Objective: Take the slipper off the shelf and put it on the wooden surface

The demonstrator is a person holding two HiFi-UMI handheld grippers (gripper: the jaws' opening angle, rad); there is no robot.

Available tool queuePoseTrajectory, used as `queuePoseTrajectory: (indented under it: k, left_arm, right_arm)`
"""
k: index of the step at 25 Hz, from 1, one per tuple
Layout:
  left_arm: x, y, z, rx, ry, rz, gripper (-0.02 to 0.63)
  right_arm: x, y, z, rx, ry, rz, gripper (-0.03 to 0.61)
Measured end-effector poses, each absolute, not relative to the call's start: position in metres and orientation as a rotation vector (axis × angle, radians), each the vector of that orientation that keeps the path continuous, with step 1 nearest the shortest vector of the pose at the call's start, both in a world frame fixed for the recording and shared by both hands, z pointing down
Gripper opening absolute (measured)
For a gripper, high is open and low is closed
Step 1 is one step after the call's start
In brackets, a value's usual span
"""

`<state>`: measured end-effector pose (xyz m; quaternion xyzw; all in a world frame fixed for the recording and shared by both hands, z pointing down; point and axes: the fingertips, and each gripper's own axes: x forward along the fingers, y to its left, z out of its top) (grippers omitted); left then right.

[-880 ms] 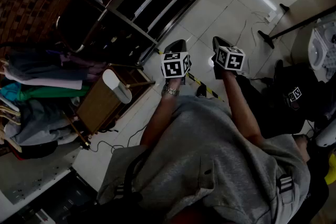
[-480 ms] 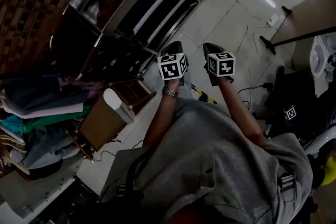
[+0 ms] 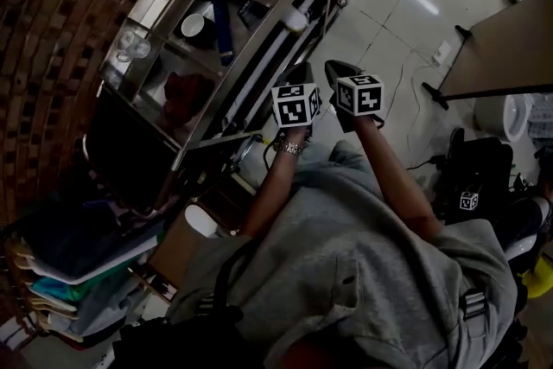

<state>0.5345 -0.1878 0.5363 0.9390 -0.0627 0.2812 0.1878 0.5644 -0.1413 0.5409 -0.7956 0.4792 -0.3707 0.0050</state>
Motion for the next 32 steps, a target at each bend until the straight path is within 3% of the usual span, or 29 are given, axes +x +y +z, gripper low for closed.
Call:
queuePoseTrajectory:
  k: [5,8,15,23,25,27,32]
  left_arm:
    - [0.564,-0.202,0.542,2.618,-0.21,0.793,0.003]
    - [0.562,-0.21,0.541,2.613,-0.238,0.792,0.003]
    - [0.55,-0.232,0.555,2.527,-0.32,0.791,0.003]
    - [0.529,-0.22,0.586,2.369,-0.258,0.811,0.003]
    - [0.531,-0.217,0.586,2.349,-0.228,0.79,0.003]
    - [0.536,-0.219,0.587,2.352,-0.218,0.788,0.003]
    - [0.549,-0.217,0.579,2.379,-0.187,0.787,0.003]
  right_arm:
    - [0.609,-0.164,0.586,-2.449,1.504,-1.286,0.002]
    - [0.633,-0.178,0.629,-2.421,1.453,-1.373,0.096]
    - [0.71,-0.236,0.722,-2.292,1.263,-1.482,0.221]
    - [0.738,-0.295,0.778,-2.021,1.132,-1.446,0.296]
    - [0.737,-0.305,0.783,-1.976,1.157,-1.442,0.276]
    - [0.738,-0.313,0.776,-1.949,1.188,-1.404,0.176]
    - [0.734,-0.307,0.729,-1.965,1.309,-1.25,0.073]
